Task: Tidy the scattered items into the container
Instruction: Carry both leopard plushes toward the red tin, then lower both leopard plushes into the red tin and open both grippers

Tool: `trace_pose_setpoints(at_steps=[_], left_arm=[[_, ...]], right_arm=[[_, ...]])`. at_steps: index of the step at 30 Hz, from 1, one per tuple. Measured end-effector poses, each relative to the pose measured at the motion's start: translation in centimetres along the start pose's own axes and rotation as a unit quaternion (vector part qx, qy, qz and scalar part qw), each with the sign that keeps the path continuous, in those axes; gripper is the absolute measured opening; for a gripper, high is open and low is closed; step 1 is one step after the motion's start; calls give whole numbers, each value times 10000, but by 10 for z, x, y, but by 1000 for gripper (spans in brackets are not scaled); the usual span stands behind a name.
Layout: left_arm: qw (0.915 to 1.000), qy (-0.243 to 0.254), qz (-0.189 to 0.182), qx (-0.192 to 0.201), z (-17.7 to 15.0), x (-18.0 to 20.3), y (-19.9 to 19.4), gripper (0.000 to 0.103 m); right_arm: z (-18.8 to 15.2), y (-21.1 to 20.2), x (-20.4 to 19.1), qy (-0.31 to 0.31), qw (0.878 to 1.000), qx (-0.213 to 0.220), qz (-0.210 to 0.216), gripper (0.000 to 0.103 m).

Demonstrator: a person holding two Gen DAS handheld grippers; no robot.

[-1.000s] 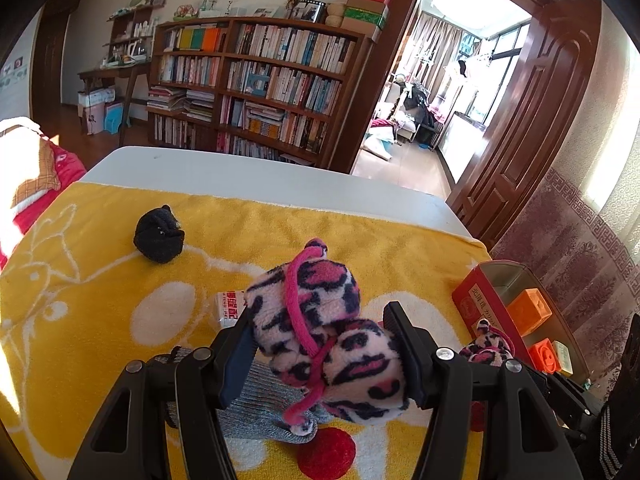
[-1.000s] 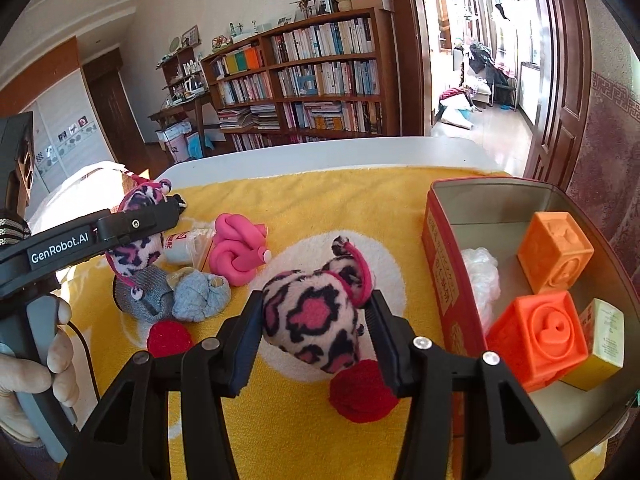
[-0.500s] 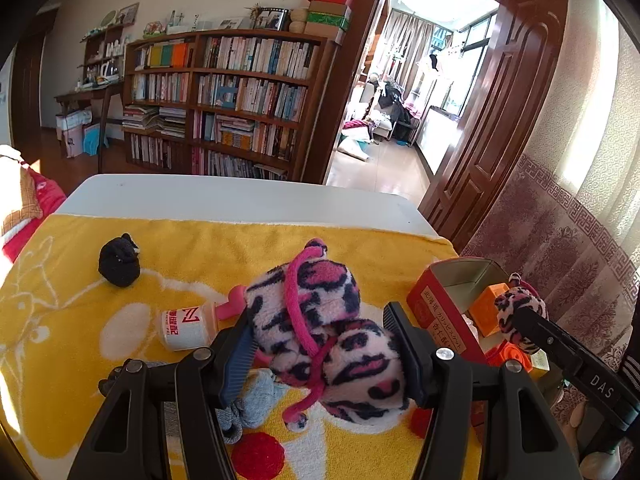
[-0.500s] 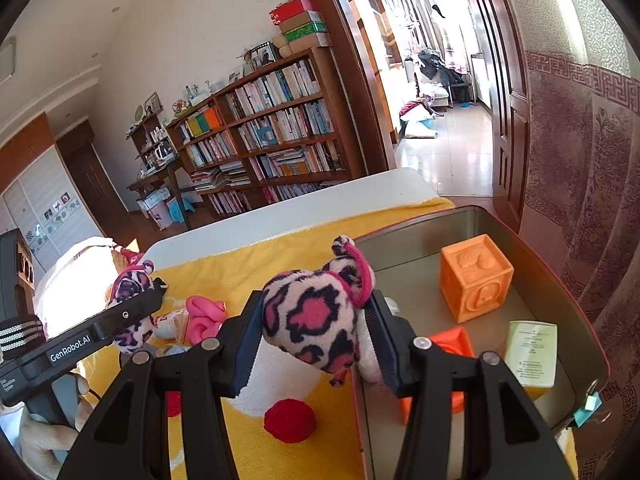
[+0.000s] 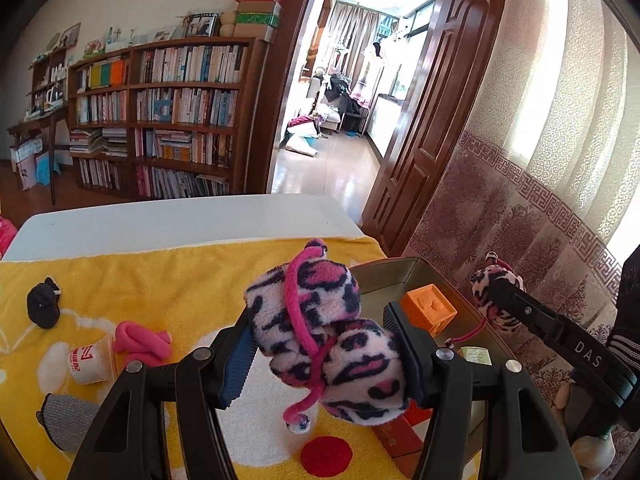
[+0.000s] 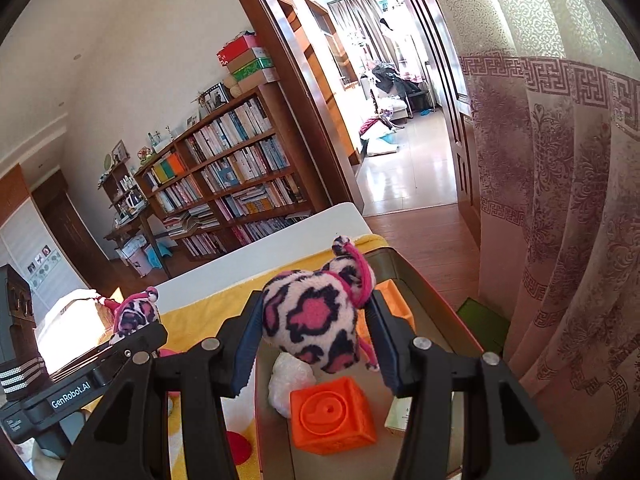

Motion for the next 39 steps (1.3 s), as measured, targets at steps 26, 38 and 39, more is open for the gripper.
trace_pose_setpoints(at_steps=[26, 38, 39], left_arm=[[9975, 237, -591, -316, -1, 64, 70, 68], [9975, -267, -595, -277, 2, 42, 67, 88], [9975, -283, -580, -287, 1, 41, 67, 88]], right_arm=[[0, 11, 39, 385, 9989, 5, -258, 55], [-5, 18, 53, 795, 9964, -170, -255, 60], [-5, 18, 53, 819, 9962, -184, -215, 61]])
Point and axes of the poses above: each gripper's, at about its wrist camera, not at the fingertips, and y roughly the way its jaws point, x to its right, z to its top, the point moved 5 cm from there along y, roughly the way its jaws point, and after that the axes turned 8 degrees about x, right-handed, at the moved point
